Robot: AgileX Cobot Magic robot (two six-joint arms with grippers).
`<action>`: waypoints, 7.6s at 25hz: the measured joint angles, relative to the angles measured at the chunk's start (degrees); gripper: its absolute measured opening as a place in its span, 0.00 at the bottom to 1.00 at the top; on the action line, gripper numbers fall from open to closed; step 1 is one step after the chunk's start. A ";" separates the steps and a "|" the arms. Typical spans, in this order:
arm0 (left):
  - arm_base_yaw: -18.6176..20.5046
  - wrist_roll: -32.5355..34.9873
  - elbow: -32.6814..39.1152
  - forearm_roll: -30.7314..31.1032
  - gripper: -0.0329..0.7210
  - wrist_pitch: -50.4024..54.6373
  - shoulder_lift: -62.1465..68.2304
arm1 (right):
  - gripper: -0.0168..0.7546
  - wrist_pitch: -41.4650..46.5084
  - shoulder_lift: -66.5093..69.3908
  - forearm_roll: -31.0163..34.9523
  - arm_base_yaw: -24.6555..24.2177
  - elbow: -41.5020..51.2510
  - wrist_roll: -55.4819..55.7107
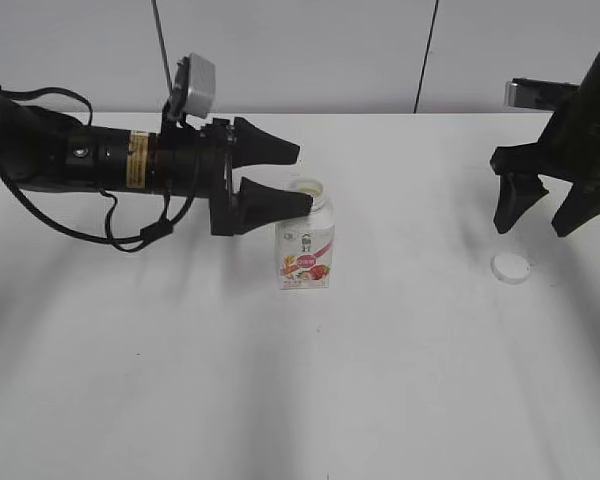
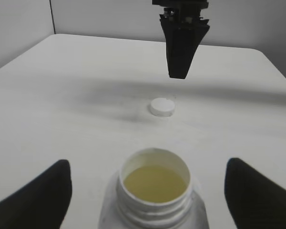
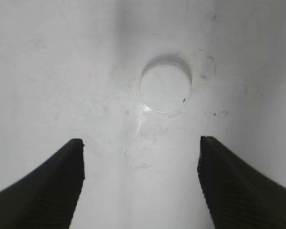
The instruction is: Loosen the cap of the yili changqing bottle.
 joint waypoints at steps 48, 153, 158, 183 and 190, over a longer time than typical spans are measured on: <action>-3.48 22.33 -1.98 -69.62 0.69 107.71 -24.02 | 0.78 7.86 -8.16 0.06 0.00 -5.28 0.00; -2.66 33.96 42.64 -78.28 0.65 126.67 -126.09 | 0.78 5.68 -114.12 -4.83 0.00 50.54 -0.85; -2.55 33.96 42.64 -78.34 0.65 126.67 -126.09 | 0.78 1.52 -114.17 -6.47 0.00 52.48 -0.85; 12.68 33.98 42.64 -78.75 0.65 126.67 -126.09 | 0.78 0.66 -114.17 -8.52 0.00 52.48 -0.85; 12.68 34.03 42.64 -78.77 0.65 126.67 -126.09 | 0.78 0.66 -114.17 -8.52 0.00 52.48 -0.85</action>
